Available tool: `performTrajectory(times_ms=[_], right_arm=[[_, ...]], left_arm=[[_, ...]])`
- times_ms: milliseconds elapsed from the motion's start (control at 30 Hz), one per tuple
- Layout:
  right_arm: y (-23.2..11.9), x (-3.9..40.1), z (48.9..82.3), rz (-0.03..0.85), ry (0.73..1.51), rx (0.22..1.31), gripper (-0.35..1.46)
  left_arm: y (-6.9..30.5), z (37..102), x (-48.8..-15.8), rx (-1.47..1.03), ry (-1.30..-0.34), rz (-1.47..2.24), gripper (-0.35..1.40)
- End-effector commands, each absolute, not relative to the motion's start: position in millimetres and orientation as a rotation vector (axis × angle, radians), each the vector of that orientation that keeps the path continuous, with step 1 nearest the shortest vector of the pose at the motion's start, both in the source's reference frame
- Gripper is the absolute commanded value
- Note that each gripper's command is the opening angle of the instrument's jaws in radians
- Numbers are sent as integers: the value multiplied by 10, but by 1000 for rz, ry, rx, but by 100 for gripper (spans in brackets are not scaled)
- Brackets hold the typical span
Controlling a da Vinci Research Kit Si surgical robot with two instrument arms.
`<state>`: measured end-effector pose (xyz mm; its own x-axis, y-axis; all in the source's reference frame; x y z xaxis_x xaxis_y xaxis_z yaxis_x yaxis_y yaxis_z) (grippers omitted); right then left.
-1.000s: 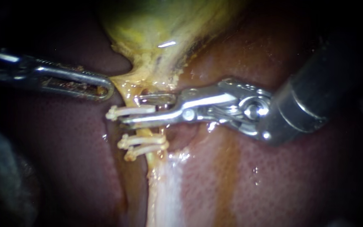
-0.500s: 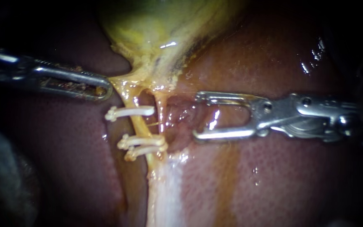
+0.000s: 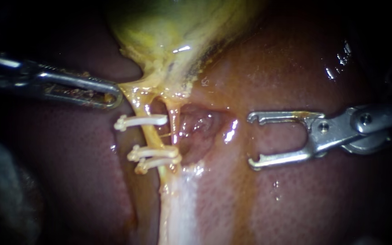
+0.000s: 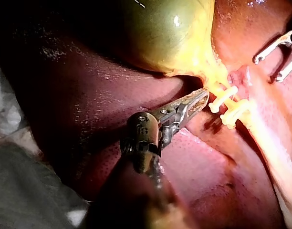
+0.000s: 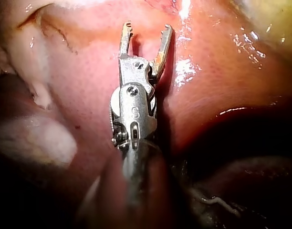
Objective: Going back third clip left tube
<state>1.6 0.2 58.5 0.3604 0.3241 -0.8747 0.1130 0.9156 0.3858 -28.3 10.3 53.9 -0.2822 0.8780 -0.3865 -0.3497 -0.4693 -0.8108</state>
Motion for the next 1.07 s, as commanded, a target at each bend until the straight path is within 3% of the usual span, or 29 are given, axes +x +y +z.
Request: performTrajectory(times_ms=[33,667,1067], right_arm=[[1,15,584,141,1202,418,50],[3,16,580,138,1203,416,50],[5,17,577,140,1203,417,50]], left_arm=[[103,541,-284,-1085,-765,1860,-35],[88,581,-327,-1073,-779,1886,-35],[90,583,-325,-1072,-782,1890,-35]])
